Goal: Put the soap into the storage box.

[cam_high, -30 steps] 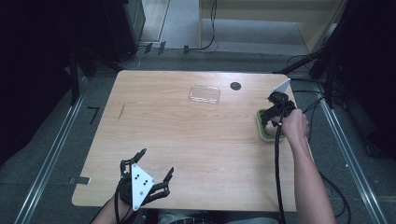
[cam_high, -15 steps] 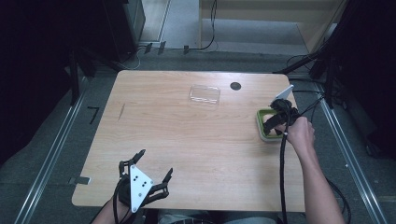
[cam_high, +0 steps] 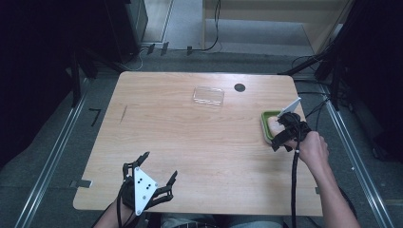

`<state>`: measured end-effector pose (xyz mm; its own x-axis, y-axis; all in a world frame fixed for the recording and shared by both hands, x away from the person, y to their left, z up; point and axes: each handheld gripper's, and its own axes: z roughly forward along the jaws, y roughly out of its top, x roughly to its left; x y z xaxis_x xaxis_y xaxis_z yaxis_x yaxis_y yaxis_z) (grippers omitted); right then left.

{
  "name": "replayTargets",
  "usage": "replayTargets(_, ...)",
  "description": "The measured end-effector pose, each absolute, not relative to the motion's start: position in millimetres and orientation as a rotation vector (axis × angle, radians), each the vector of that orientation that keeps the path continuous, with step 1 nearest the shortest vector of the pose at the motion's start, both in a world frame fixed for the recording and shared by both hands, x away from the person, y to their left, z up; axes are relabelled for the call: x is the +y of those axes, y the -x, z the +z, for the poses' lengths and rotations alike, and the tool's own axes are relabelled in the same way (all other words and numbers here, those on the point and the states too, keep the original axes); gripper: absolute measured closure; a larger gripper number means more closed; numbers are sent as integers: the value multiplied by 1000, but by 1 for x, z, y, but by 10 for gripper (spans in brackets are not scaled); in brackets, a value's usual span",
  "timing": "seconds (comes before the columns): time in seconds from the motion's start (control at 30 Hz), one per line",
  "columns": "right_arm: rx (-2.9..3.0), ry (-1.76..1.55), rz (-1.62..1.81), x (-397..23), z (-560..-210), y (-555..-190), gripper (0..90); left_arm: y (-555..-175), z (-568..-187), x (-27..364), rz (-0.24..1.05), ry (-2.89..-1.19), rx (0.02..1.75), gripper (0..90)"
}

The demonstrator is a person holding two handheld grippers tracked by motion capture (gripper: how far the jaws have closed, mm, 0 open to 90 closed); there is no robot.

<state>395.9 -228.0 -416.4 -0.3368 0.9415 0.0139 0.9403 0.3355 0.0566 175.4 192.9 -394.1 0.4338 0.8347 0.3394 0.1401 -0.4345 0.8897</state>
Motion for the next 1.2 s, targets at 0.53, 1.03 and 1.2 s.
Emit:
replayTargets(0.53, 2599, -1783, 18, -235, -437, -357, 80, -176, -394, 192, 1046, -1854, 828, 99)
replayTargets(1.03, 2624, -1772, -10, -240, -451, -318, 49, -176, -394, 191, 1047, -1858, 821, 99)
replayTargets(1.2, 2642, -1776, -25, -244, -461, -305, 47, -177, -394, 191, 1049, -1856, 819, 99)
